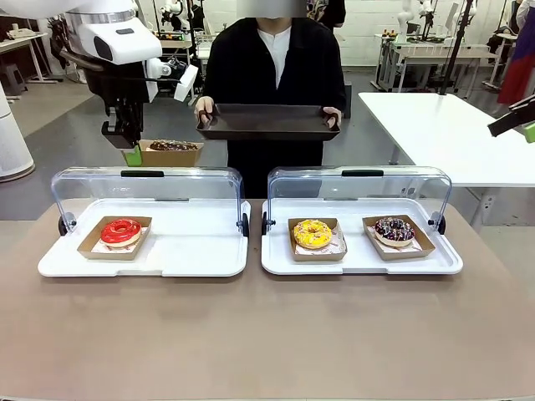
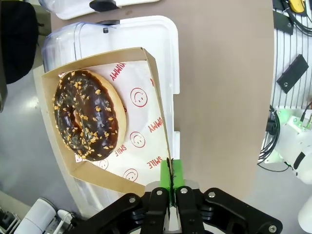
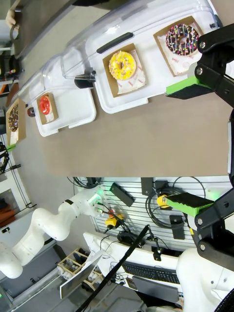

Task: Provide the desired donut to the person.
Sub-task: Pick up and lift the Paper togo box containing the Donut pointed at by the person, then place the picked Paper togo box onto the Handle tray extended by the person.

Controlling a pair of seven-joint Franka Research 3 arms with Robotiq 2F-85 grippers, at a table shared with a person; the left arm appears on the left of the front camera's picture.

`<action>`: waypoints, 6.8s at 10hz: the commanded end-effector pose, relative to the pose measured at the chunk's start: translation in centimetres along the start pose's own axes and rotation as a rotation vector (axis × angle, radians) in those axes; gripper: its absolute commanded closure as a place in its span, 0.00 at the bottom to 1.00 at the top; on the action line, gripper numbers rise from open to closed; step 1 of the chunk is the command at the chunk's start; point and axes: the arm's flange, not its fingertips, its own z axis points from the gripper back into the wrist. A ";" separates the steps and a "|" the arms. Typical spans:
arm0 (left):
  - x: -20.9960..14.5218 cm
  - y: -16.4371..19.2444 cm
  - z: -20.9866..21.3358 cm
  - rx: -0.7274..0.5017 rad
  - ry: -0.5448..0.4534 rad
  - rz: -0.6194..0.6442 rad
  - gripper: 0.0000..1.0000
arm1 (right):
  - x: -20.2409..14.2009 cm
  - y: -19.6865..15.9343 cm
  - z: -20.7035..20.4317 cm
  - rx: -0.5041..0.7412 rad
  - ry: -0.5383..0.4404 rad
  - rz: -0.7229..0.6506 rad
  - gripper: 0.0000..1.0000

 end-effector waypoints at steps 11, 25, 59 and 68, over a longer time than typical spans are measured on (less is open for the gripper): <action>-0.1 -0.1 0.1 0.009 -0.003 -0.011 1.00 | 0.0 0.0 0.0 0.006 -0.012 0.012 0.00; 5.1 5.2 3.6 0.147 0.072 -0.087 0.99 | 0.0 0.0 0.0 0.006 -0.012 0.012 0.00; 4.2 16.9 -3.3 0.014 -0.034 -0.004 0.00 | 0.0 0.0 0.0 0.006 -0.012 0.012 0.00; -7.8 3.0 0.6 0.023 -0.150 0.018 0.00 | 0.0 0.0 0.0 0.006 -0.012 0.012 0.00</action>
